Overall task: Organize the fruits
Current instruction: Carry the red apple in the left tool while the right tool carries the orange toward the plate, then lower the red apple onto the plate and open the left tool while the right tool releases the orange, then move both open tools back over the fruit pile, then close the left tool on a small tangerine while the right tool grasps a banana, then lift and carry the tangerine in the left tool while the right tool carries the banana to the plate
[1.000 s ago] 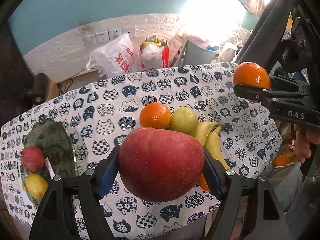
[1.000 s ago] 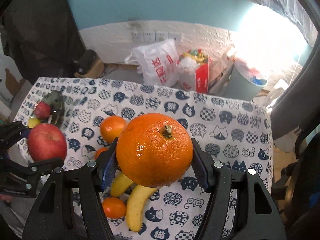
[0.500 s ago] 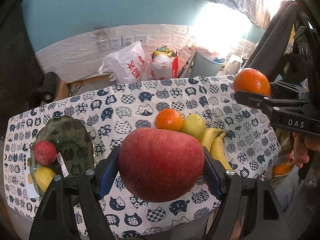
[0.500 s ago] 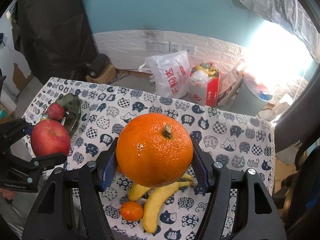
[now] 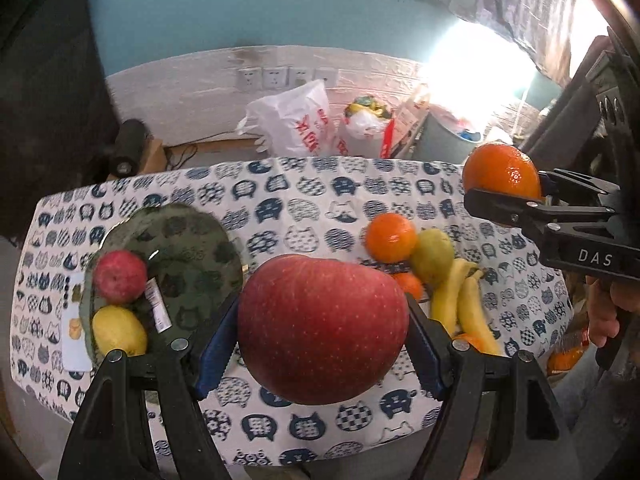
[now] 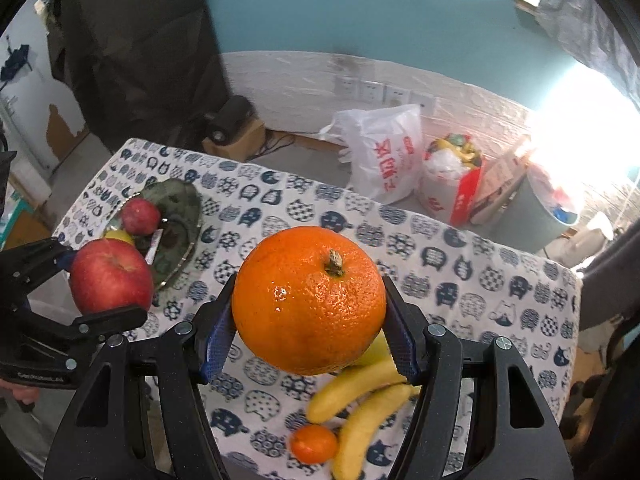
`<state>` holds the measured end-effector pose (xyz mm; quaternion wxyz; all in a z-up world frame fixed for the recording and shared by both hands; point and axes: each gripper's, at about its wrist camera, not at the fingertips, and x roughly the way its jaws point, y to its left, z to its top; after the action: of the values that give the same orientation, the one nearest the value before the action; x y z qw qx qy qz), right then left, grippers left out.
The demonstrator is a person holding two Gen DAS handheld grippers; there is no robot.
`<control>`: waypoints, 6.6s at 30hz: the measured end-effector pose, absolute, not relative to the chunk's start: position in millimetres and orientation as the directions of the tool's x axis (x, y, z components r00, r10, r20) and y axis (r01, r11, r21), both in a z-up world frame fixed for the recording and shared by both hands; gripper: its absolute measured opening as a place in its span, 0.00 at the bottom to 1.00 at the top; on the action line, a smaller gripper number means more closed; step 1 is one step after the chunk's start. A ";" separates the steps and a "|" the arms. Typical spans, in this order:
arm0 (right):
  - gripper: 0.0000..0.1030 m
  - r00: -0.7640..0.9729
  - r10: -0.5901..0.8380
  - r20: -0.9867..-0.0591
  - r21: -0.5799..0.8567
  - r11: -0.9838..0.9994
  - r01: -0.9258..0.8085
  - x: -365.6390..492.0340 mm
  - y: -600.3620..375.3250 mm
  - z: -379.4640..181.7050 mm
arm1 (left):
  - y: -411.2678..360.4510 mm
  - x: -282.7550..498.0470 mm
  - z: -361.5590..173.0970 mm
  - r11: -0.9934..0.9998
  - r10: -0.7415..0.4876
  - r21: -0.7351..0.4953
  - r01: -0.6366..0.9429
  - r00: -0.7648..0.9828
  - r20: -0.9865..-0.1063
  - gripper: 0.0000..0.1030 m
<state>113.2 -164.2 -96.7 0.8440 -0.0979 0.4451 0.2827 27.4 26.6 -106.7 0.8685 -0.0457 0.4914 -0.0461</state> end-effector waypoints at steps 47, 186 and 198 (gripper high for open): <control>0.64 0.166 0.376 -0.912 0.129 0.644 -0.754 108.7 52.6 -189.1 | 169.7 13.4 -225.9 0.950 -0.047 -0.134 -0.283 0.295 -0.954 0.76; 0.34 0.325 0.284 -0.902 0.246 0.957 -0.153 129.0 -349.4 -222.1 | -103.0 107.4 -223.4 0.970 -0.148 -0.092 0.226 0.242 -0.959 0.45; 0.33 0.425 0.350 -0.835 0.303 0.937 -0.175 106.6 -353.4 -188.5 | -101.9 92.2 -191.0 0.966 -0.160 -0.085 0.244 0.306 -0.938 0.45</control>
<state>106.6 -353.4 -188.5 0.8398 0.0849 0.5129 0.1563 92.2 -101.9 -191.0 0.8073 0.0363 0.5756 -0.1250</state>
